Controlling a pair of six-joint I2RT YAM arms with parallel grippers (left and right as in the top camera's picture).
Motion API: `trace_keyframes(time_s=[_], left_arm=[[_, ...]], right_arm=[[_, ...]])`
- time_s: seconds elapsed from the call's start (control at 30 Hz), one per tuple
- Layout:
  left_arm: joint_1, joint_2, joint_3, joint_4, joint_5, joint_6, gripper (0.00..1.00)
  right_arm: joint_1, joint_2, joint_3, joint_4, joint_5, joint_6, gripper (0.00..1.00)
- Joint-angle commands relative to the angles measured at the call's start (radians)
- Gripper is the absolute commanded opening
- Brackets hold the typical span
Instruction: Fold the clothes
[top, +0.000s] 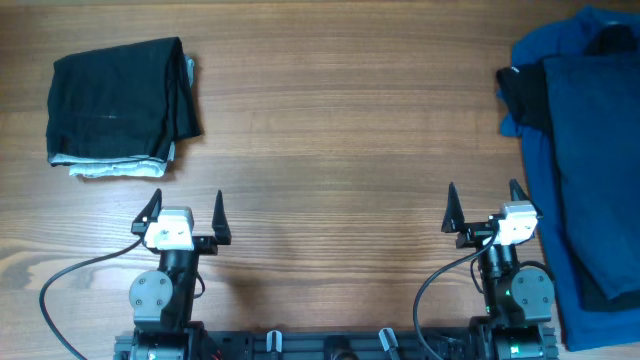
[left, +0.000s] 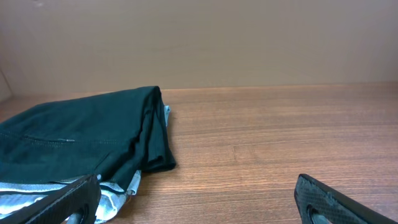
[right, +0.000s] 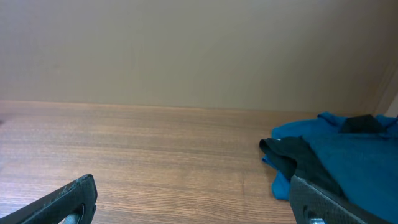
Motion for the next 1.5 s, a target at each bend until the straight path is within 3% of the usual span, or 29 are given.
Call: trace_keyframes(time_s=[0.0, 0.63, 0.83, 1.0, 1.3, 1.47], left_arm=[[-0.006, -0.005, -0.005, -0.001, 0.008, 0.022, 1.0], [-0.006, -0.005, -0.005, -0.001, 0.008, 0.022, 1.0], [-0.006, -0.005, -0.005, -0.001, 0.008, 0.022, 1.0], [-0.006, -0.005, -0.005, -0.001, 0.008, 0.022, 1.0], [-0.006, -0.005, -0.005, -0.001, 0.008, 0.022, 1.0], [-0.006, -0.005, -0.005, -0.001, 0.008, 0.022, 1.0]], right_arm=[[0.005, -0.009, -0.001, 0.003, -0.007, 0.004, 1.0], [0.005, -0.007, -0.001, 0.009, -0.008, 0.011, 1.0], [0.005, -0.007, 0.003, 0.05, -0.029, 0.222, 1.0], [0.005, -0.006, 0.035, 0.012, -0.068, 0.214, 1.0], [0.005, -0.004, 0.182, -0.132, -0.068, 0.213, 1.0], [0.005, 0.09, 0.378, -0.22, -0.068, 0.222, 1.0]])
